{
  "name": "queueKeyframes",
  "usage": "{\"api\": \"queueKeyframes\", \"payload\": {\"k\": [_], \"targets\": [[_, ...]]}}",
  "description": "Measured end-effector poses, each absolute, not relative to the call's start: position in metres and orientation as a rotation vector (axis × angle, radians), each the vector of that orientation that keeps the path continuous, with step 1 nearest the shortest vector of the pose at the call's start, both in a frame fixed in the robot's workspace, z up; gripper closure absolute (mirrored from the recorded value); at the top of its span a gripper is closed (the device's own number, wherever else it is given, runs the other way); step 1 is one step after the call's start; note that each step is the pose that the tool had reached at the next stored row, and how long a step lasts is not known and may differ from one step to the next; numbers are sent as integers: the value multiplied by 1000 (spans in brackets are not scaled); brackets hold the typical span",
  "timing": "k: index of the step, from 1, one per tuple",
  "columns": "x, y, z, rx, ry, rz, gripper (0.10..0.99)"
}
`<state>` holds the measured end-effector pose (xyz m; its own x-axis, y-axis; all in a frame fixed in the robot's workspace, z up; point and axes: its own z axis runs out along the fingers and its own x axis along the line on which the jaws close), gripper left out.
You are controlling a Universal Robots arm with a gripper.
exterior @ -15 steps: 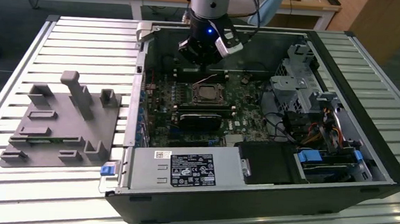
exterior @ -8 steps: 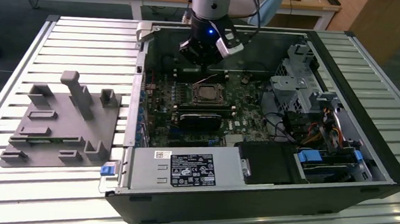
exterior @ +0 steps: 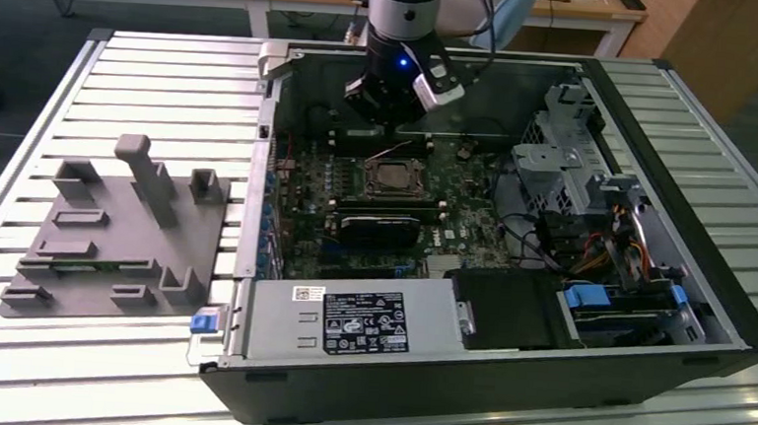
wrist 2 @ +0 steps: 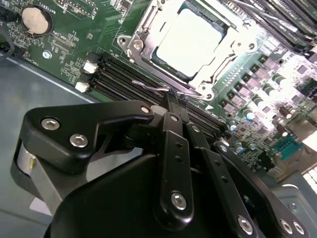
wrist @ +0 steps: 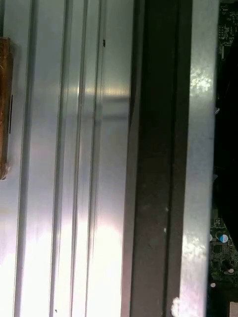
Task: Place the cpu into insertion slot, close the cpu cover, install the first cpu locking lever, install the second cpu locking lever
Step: 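Install the first cpu locking lever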
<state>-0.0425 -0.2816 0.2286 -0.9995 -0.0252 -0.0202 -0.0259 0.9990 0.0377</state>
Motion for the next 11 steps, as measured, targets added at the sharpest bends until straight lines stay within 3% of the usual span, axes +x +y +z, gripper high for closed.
{"api": "queueKeyframes", "payload": {"k": [11], "targets": [[-38, -280, 226, -37, 3122, 59, 980]]}}
